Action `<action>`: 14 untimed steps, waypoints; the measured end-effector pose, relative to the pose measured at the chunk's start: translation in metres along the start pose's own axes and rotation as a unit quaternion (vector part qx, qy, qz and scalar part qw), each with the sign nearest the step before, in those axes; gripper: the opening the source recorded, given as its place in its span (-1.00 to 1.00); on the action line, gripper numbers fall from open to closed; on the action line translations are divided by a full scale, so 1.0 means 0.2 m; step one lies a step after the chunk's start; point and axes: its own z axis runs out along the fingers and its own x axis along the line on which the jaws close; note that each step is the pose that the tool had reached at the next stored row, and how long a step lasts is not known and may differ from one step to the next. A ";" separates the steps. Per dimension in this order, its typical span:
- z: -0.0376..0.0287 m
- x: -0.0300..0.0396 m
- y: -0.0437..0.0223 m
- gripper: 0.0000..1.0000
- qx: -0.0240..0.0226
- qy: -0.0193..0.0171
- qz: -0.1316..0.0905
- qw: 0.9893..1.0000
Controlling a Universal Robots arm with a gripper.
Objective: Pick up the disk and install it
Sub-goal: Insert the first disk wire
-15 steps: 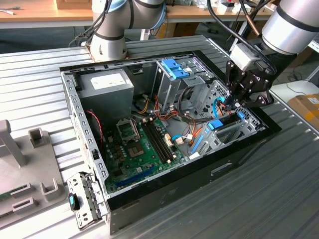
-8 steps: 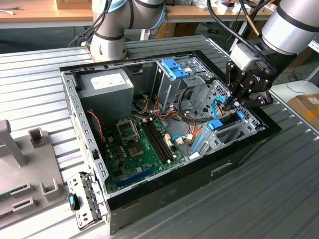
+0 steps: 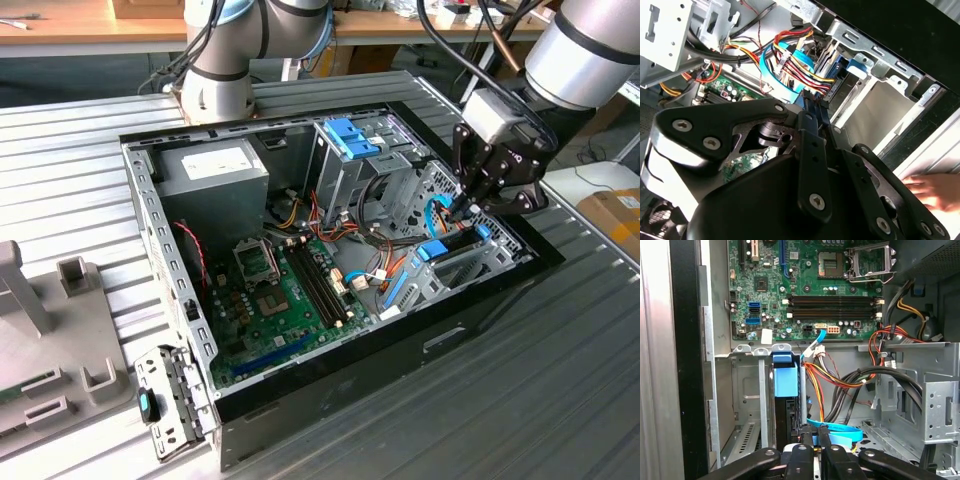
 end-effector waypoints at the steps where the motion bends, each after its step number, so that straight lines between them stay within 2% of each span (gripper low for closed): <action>1: -0.001 0.000 0.001 -0.69 -0.001 0.001 -0.011 1.000; 3: -0.001 0.000 0.002 -0.69 -0.001 0.001 -0.019 1.000; 14: -0.001 0.000 0.009 -0.69 -0.001 0.002 -0.019 1.000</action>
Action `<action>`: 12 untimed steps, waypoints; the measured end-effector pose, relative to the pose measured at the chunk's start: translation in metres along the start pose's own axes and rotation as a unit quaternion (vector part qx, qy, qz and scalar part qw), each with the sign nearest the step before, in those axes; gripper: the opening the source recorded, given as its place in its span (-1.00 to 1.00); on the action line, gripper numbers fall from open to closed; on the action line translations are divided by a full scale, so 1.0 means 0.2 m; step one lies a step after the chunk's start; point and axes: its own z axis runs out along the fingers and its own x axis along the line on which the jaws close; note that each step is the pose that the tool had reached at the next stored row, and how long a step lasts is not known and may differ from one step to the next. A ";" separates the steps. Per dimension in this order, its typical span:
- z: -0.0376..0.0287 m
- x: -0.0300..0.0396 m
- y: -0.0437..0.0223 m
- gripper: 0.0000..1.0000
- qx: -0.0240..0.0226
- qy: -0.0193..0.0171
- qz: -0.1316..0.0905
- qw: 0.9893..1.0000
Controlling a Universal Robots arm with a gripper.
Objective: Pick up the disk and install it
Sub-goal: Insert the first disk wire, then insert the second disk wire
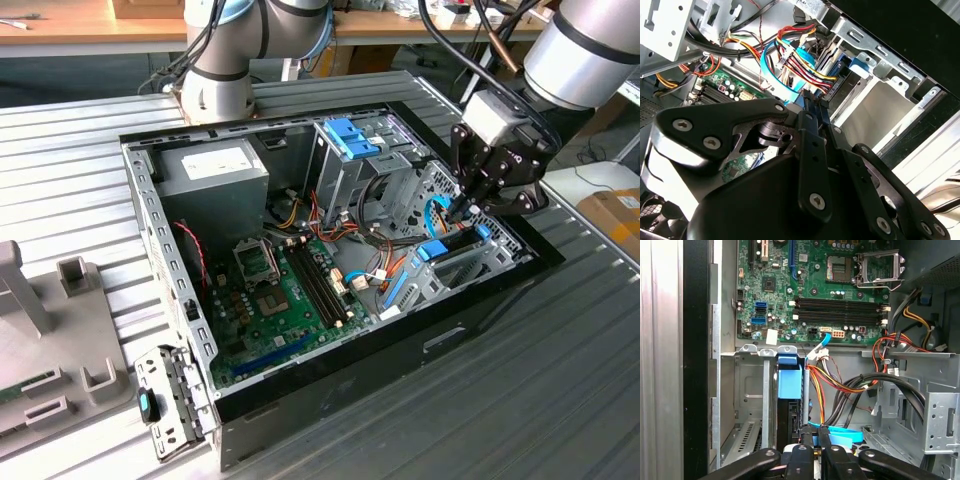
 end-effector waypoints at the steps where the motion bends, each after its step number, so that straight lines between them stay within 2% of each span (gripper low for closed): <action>1: 0.000 0.000 0.001 -0.69 0.000 0.000 0.000 1.000; 12: 0.000 0.000 0.005 -0.69 0.000 0.000 0.000 1.000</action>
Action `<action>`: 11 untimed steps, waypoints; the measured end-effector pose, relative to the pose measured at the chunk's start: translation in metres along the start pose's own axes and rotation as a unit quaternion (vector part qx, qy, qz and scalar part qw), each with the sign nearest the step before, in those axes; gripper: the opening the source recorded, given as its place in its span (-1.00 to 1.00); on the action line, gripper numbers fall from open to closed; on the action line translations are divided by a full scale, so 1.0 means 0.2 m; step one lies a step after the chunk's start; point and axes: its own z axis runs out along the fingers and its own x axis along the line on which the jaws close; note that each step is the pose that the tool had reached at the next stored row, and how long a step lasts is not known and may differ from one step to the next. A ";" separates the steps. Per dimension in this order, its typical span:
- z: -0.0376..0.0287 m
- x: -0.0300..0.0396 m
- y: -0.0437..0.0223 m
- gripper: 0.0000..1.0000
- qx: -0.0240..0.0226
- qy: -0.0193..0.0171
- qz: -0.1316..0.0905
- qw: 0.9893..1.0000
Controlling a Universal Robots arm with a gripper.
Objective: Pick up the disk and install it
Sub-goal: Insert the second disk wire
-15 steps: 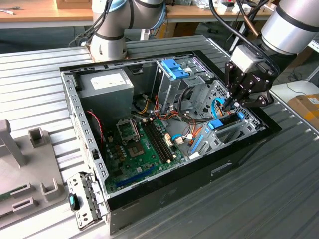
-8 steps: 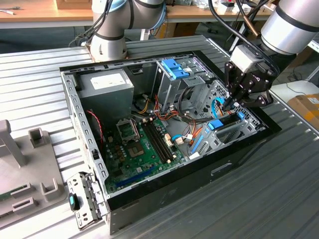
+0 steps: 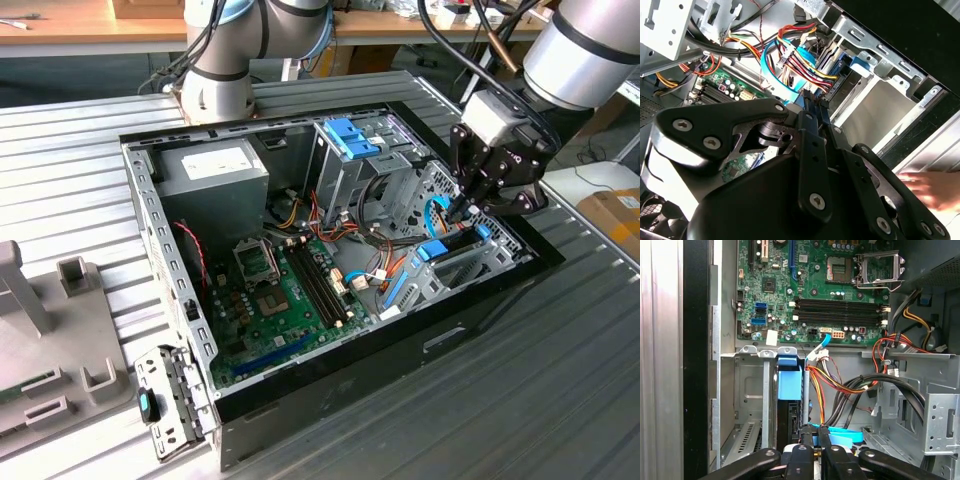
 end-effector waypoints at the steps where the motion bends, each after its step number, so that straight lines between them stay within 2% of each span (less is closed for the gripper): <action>1: 0.000 0.000 0.000 -0.69 0.000 0.000 0.000 1.000; 4: 0.001 0.000 0.001 -0.69 0.000 0.001 0.000 1.000; 6: 0.000 0.001 0.001 -0.69 0.000 0.009 0.000 1.000; 9: 0.000 0.003 0.001 -0.69 0.000 0.010 0.000 1.000; 11: 0.004 0.017 0.001 -0.69 0.000 0.011 0.000 1.000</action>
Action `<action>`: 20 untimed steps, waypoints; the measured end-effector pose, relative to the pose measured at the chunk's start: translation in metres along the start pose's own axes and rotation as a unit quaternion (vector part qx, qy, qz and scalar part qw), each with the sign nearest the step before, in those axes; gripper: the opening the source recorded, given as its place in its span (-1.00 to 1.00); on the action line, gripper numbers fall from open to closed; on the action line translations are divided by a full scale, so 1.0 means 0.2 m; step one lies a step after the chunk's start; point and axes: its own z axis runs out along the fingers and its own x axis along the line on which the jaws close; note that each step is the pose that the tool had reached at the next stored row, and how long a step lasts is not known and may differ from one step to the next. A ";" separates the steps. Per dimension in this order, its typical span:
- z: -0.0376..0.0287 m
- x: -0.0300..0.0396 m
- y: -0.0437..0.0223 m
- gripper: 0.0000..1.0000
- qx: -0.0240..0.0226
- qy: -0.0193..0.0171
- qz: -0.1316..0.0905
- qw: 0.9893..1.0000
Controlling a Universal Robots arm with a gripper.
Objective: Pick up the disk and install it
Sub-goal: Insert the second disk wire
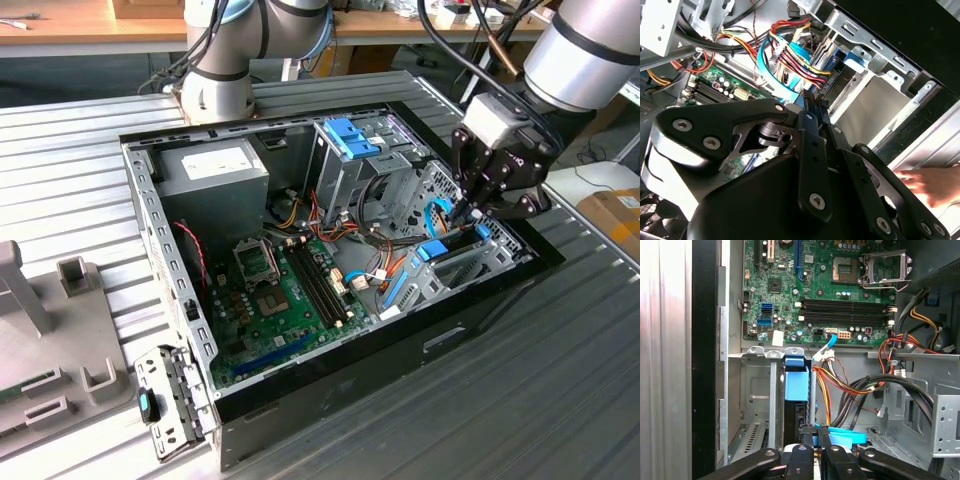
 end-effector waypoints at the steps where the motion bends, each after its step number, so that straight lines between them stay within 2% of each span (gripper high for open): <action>1: 0.002 0.004 0.000 -0.69 0.000 0.001 0.000 1.000; 5: 0.010 0.015 0.000 -0.69 0.000 0.002 0.000 1.000; 7: 0.032 0.021 0.008 -0.69 0.000 0.002 0.000 1.000; 8: 0.037 0.021 0.003 -0.69 0.000 0.006 0.000 1.000; 10: 0.083 0.024 -0.002 -0.69 0.000 0.008 -0.001 1.000; 18: 0.089 0.024 -0.002 -0.69 0.000 0.008 -0.001 1.000; 19: 0.089 0.024 -0.002 -0.66 0.000 0.008 -0.001 1.000; 20: 0.089 0.024 -0.002 -0.55 0.000 0.008 -0.001 1.000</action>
